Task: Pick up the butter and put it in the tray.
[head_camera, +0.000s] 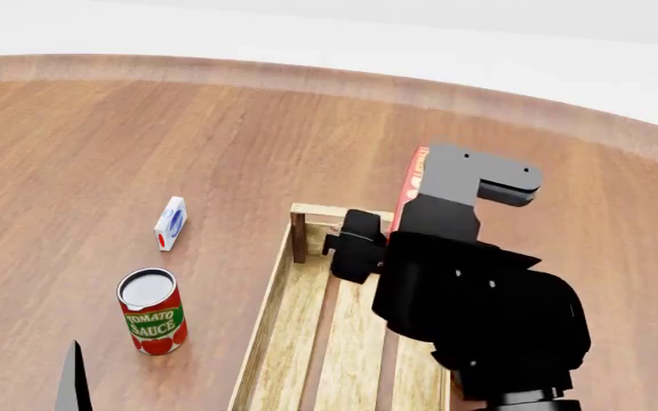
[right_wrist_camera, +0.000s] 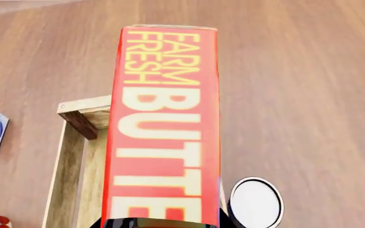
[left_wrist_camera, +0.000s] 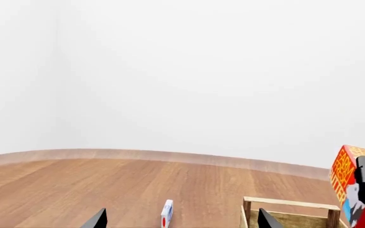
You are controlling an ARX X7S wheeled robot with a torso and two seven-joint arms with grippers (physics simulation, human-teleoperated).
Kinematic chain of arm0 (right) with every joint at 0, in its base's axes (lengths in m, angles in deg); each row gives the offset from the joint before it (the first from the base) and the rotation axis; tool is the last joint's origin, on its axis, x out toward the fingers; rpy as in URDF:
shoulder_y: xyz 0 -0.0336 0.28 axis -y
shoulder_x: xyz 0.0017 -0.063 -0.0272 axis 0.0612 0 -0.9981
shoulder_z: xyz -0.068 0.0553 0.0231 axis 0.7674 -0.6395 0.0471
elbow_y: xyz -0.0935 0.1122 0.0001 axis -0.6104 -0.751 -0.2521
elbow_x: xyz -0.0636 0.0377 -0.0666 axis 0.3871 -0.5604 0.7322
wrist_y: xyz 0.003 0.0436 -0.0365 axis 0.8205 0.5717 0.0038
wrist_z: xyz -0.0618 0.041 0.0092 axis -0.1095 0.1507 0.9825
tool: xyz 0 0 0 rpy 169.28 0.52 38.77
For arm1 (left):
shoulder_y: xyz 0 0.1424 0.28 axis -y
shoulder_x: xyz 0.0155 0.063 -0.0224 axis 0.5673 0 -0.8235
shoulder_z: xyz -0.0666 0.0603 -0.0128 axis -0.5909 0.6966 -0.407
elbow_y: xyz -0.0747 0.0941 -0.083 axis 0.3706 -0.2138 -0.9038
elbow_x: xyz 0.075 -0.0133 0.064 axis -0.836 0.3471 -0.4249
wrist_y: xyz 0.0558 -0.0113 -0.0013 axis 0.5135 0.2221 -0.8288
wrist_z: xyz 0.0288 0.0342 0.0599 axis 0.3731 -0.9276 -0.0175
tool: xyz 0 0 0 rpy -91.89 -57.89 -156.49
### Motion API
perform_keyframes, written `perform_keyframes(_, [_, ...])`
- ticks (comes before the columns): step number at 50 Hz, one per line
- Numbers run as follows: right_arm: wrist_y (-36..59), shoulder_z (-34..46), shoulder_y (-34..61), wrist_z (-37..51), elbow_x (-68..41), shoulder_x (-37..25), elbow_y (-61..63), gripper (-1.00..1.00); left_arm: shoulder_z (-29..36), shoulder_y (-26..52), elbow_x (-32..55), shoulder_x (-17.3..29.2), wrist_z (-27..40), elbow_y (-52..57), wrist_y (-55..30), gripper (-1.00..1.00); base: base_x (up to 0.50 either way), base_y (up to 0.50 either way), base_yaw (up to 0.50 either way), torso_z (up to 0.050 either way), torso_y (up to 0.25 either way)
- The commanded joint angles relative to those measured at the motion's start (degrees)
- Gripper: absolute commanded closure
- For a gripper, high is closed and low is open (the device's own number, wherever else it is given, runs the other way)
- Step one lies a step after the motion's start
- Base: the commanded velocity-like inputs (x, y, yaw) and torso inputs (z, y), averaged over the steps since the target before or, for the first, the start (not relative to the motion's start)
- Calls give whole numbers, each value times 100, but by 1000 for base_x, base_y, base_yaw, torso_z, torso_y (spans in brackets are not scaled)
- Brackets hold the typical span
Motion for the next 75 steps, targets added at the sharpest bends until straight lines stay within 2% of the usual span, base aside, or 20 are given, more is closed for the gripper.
perform_keyframes(1, [151, -53, 9, -193, 23, 182, 40, 100, -155, 14, 18, -129, -208, -22, -2, -100, 0, 0, 0, 0, 10])
perform_keyframes(22, [-29, 373, -265, -320, -9, 290, -6, 100, -74, 7, -19, -135, -197, -57, 43, -100, 0, 0, 0, 0, 1])
perform_keyframes(41, [-804, 1050, 122, -617, -227, 500, -1092, 100, -135, 47, 76, -117, -208, -174, 104, -100, 0, 0, 0, 1, 2])
perform_keyframes(50, [-1446, 2022, 372, -693, -948, 518, -1871, 100, -149, 54, 106, -113, -198, -185, 119, -100, 0, 0, 0, 1, 1])
perform_keyframes(61, [-2393, 4303, 657, -890, -2800, 524, -2745, 100, -165, 52, 150, -96, -178, -173, 109, -100, 0, 0, 0, 0, 1])
perform_keyframes(75, [-3103, 6345, 849, -1065, -4727, 525, -3125, 100, -144, 46, 151, -77, -162, -157, 111, -100, 0, 0, 0, 1, 1])
